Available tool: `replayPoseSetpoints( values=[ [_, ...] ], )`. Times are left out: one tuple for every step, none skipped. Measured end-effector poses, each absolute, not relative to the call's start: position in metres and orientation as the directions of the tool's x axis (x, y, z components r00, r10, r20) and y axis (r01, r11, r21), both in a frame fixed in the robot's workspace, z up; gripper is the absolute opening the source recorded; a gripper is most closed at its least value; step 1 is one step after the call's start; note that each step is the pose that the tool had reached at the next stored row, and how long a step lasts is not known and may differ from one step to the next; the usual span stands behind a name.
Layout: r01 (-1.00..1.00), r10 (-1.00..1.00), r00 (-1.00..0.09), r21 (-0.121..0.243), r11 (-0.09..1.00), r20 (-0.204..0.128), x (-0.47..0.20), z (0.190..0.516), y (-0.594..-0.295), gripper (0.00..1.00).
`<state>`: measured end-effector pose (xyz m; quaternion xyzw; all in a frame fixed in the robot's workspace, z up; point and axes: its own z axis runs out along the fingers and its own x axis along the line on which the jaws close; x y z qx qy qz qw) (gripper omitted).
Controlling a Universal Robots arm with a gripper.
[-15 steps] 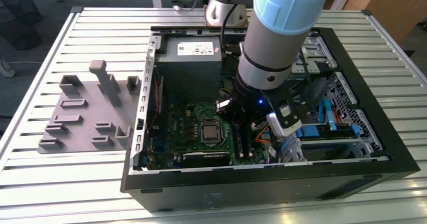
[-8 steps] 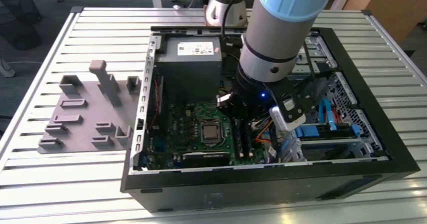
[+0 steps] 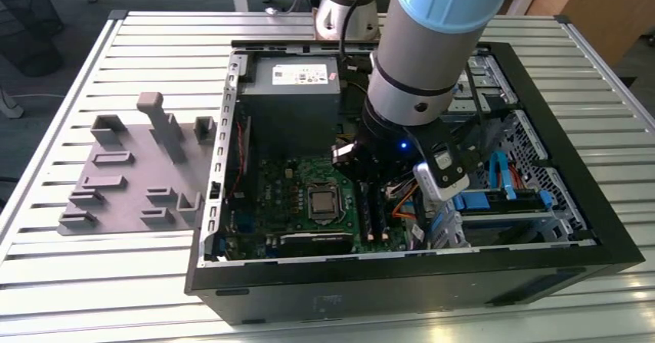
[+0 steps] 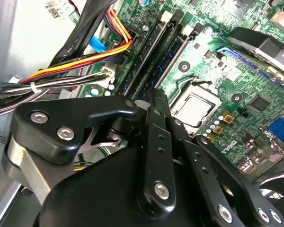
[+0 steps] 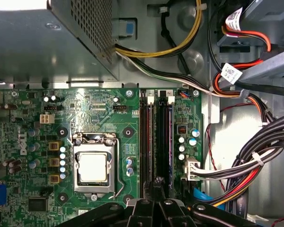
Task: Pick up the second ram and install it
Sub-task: 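Press down the second ram until it locks into place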
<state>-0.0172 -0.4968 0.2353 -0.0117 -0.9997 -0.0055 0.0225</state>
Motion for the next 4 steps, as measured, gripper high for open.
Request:
replayPoseSetpoints(
  values=[
    [0.024,0.023,-0.999,0.011,1.000,0.045,-0.0172,0.2353,-0.4968,0.10],
    [0.024,0.023,-0.999,0.012,1.000,0.045,-0.0172,0.2353,-0.4968,0.10],
    [0.024,0.023,-0.999,0.012,1.000,0.045,-0.0172,0.2353,-0.4968,0.10],
    [0.024,0.023,-0.999,0.012,1.000,0.045,-0.0172,0.2353,-0.4968,0.10]
  ],
)
